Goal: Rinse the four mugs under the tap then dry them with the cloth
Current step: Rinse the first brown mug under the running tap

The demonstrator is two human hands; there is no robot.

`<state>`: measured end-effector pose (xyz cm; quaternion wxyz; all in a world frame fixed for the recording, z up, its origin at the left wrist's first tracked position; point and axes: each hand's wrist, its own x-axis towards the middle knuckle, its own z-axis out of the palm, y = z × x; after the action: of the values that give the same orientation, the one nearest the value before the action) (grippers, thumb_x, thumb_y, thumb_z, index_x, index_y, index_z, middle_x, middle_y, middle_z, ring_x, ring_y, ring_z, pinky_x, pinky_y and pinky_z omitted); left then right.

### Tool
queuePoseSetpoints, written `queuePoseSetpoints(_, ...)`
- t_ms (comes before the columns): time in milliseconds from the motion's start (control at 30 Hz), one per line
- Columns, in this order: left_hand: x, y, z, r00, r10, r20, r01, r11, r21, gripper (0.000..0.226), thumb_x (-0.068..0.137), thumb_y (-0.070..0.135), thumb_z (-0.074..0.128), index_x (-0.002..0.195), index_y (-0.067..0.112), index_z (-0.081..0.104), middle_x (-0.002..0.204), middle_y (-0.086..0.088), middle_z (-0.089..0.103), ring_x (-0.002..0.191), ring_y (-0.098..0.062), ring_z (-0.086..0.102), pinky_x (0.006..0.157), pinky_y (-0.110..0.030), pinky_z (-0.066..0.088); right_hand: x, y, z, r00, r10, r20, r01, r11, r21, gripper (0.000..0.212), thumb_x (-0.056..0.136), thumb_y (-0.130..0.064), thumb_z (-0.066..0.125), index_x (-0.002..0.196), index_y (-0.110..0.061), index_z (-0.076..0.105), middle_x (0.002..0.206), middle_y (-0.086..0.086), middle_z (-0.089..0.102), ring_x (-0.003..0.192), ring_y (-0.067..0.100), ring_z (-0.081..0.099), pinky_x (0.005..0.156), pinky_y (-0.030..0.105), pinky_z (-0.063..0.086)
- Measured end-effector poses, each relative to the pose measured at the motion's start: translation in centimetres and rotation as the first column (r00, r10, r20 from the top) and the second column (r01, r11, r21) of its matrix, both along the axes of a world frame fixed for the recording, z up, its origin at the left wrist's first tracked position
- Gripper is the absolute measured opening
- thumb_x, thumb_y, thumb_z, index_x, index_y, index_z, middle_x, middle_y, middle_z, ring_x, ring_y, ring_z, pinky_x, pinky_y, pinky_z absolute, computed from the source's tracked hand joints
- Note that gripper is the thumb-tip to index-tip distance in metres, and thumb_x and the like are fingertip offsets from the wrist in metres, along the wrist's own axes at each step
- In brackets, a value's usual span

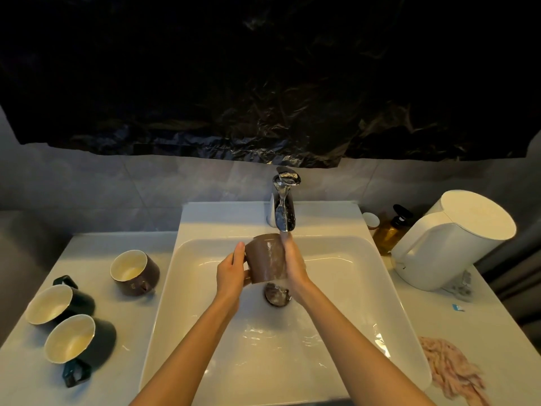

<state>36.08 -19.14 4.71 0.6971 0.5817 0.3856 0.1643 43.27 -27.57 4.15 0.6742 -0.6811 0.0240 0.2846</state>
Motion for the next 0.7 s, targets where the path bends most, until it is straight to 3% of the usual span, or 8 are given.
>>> queuePoseSetpoints(133,0.3,0.4,-0.5,0.99,-0.041,-0.137,0.078,0.956,0.283,0.032,0.099,0.046,0.035,0.096,0.025,0.057,0.099,-0.003,0.065,0.083,-0.019,0.063,0.075,-0.039,0.057,-0.8,-0.6,0.6,0.996,-0.058,0.061,0.054,0.997,0.06,0.056,0.085,-0.066,0.052,0.115,-0.019,0.055,0.109,0.007,0.065,0.099,0.021,0.064,0.083,0.037,0.055)
queuePoseSetpoints(233,-0.4,0.4,-0.8,0.969,-0.178,-0.17,0.239,0.842,0.484,0.025,0.101,0.04,0.033,0.121,0.03,0.043,0.125,-0.002,0.055,0.107,-0.017,0.055,0.094,-0.04,0.05,-0.4,-0.9,0.9,0.988,-0.102,0.119,0.102,0.995,0.001,0.046,0.091,-0.058,0.049,0.113,-0.018,0.056,0.106,0.004,0.064,0.096,0.017,0.061,0.075,0.028,0.05)
queuePoseSetpoints(300,-1.5,0.3,-0.8,0.902,-0.426,-0.066,0.395,0.755,0.523,0.045,0.098,0.024,0.045,0.135,0.045,0.028,0.146,0.008,0.034,0.128,-0.011,0.038,0.102,-0.031,0.043,0.0,-1.1,0.9,0.983,-0.081,0.166,0.091,0.994,-0.053,0.041,0.091,-0.058,0.05,0.111,-0.023,0.056,0.108,0.001,0.064,0.099,0.017,0.061,0.083,0.033,0.052)
queuePoseSetpoints(367,-2.5,0.5,-1.0,0.814,-0.562,-0.145,0.513,0.579,0.634,0.075,0.087,0.026,0.06,0.141,0.053,0.015,0.155,0.016,0.015,0.14,-0.011,0.024,0.109,-0.034,0.035,0.2,-1.2,0.8,0.974,-0.055,0.22,0.076,0.993,-0.091,0.036,0.088,-0.062,0.052,0.106,-0.03,0.055,0.107,-0.003,0.064,0.1,0.016,0.061,0.089,0.039,0.053)
queuePoseSetpoints(433,-2.5,0.4,-1.2,0.808,-0.513,-0.289,0.524,0.404,0.749,0.091,0.079,0.033,0.066,0.145,0.049,0.005,0.158,0.014,0.006,0.143,-0.014,0.019,0.113,-0.039,0.032,-0.1,-1.2,1.0,0.965,-0.036,0.261,0.068,0.991,-0.114,0.038,0.086,-0.065,0.052,0.106,-0.033,0.054,0.105,-0.007,0.064,0.096,0.013,0.061,0.086,0.037,0.054)
queuePoseSetpoints(467,-2.2,0.1,-1.2,0.835,-0.454,-0.312,0.498,0.383,0.778,0.093,0.08,0.031,0.066,0.147,0.047,0.004,0.158,0.01,0.008,0.142,-0.016,0.023,0.109,-0.039,0.037,-0.4,-1.1,1.1,0.96,-0.029,0.278,0.068,0.989,-0.133,0.039,0.085,-0.066,0.051,0.107,-0.033,0.054,0.103,-0.008,0.064,0.094,0.011,0.061,0.083,0.035,0.054)
queuePoseSetpoints(567,-1.0,-0.8,-1.0,0.902,-0.299,-0.311,0.41,0.37,0.834,0.09,0.085,0.02,0.066,0.15,0.034,0.005,0.15,-0.002,0.027,0.127,-0.02,0.043,0.092,-0.033,0.052,-1.2,-0.5,1.1,0.957,-0.059,0.285,0.113,0.978,-0.178,0.038,0.088,-0.065,0.048,0.11,-0.034,0.05,0.1,-0.01,0.062,0.089,0.011,0.06,0.081,0.033,0.053)
queuePoseSetpoints(700,-0.4,-1.2,-1.0,0.911,-0.28,-0.303,0.396,0.386,0.833,0.073,0.089,0.026,0.063,0.148,0.021,0.02,0.141,-0.005,0.037,0.108,-0.02,0.055,0.08,-0.028,0.056,-2.0,-0.1,0.9,0.903,-0.129,0.411,0.218,0.96,-0.178,0.027,0.09,-0.062,0.047,0.104,-0.039,0.048,0.106,-0.009,0.06,0.093,0.01,0.059,0.08,0.03,0.052)
